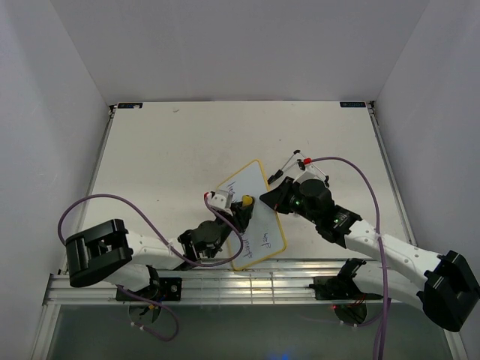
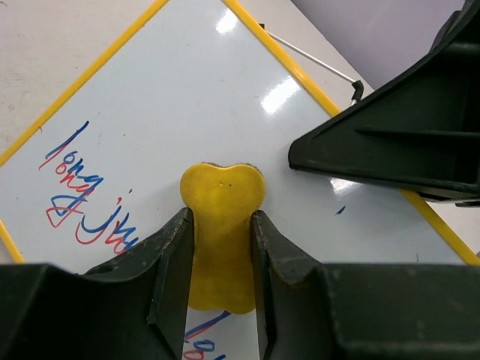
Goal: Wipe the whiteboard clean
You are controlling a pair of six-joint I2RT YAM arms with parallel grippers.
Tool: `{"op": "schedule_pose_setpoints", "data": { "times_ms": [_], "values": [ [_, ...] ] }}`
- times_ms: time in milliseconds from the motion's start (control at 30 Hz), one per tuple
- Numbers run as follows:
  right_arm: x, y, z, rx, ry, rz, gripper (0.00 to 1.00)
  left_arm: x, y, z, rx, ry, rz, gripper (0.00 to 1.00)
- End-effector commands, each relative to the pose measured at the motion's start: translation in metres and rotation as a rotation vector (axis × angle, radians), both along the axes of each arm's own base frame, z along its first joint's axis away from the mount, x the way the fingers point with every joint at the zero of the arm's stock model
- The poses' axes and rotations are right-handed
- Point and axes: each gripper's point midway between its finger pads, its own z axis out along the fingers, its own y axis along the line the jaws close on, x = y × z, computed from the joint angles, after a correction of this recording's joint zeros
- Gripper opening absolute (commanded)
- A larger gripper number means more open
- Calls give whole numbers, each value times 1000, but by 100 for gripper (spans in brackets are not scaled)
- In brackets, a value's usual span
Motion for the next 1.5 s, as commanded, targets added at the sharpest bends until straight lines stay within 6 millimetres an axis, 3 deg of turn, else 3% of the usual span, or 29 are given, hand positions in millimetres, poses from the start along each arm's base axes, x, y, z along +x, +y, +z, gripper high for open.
{"op": "schedule_pose_setpoints", "data": {
  "times_ms": [0,133,367,633,867,1200,1367,1467],
  "values": [
    [0,26,65,219,-97,62,8,4,-2,-12,23,28,-31,15],
    [2,28,62,217,-91,61,8,5,-11,-12,5,30,-58,14],
    [6,28,62,186,-97,54,8,-18,-43,2,-12,-5,-196,12],
    [9,25,68,174,-119,35,8,-34,-68,-8,15,14,-247,12],
    [12,24,73,181,-130,23,8,-59,-86,-19,29,59,-291,12],
    [22,13,67,138,-139,-52,8,-87,-92,-36,-1,150,-346,12],
    [18,15,75,152,-157,-25,8,-93,-96,-33,39,104,-405,12],
    [17,17,82,149,-171,-6,8,-96,-89,-38,71,92,-419,13]
  ]
}}
